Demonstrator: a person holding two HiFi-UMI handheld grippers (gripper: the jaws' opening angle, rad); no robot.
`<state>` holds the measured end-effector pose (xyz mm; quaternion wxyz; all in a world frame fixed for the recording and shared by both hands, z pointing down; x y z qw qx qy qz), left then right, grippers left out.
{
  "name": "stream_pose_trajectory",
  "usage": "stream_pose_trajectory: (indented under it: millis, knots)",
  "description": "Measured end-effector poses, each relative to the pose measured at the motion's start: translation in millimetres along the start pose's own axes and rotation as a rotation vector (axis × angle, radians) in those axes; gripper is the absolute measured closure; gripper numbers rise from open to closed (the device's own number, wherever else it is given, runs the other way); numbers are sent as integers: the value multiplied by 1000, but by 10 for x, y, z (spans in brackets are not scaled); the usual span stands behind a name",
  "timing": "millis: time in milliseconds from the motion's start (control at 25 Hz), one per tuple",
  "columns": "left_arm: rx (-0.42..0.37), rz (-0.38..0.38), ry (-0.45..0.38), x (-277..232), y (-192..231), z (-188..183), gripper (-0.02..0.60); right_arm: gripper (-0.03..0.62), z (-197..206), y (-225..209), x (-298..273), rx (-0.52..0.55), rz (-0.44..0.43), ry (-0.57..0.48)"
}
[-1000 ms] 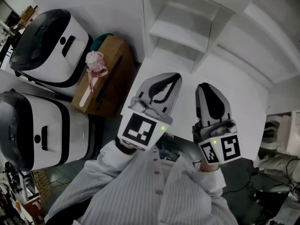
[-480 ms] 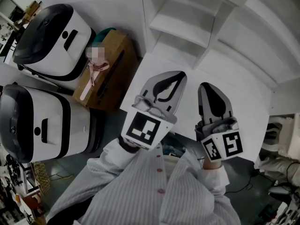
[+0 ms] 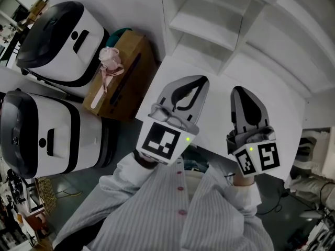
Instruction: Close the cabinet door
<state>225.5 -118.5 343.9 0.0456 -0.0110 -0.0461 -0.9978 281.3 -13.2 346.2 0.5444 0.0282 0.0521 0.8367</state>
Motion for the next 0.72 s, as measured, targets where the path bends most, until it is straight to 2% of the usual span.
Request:
stream_pose_trajectory:
  millis: [520,720]
  knots:
    - [-8,6,-1,31,41,13,571,576,17,116,-87,-3,-34,33]
    - [-1,12,29,68,24,76,571,576,68,144,-62,-17,-35,50]
Point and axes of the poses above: the fingertips, and each gripper's own axes: x backward along the fingers, y to its left, z out of its underside, the point moved 4 cm from there along x, backward along the fingers, and after that the axes turned 8 degrees about x, right-handed, at the moved point
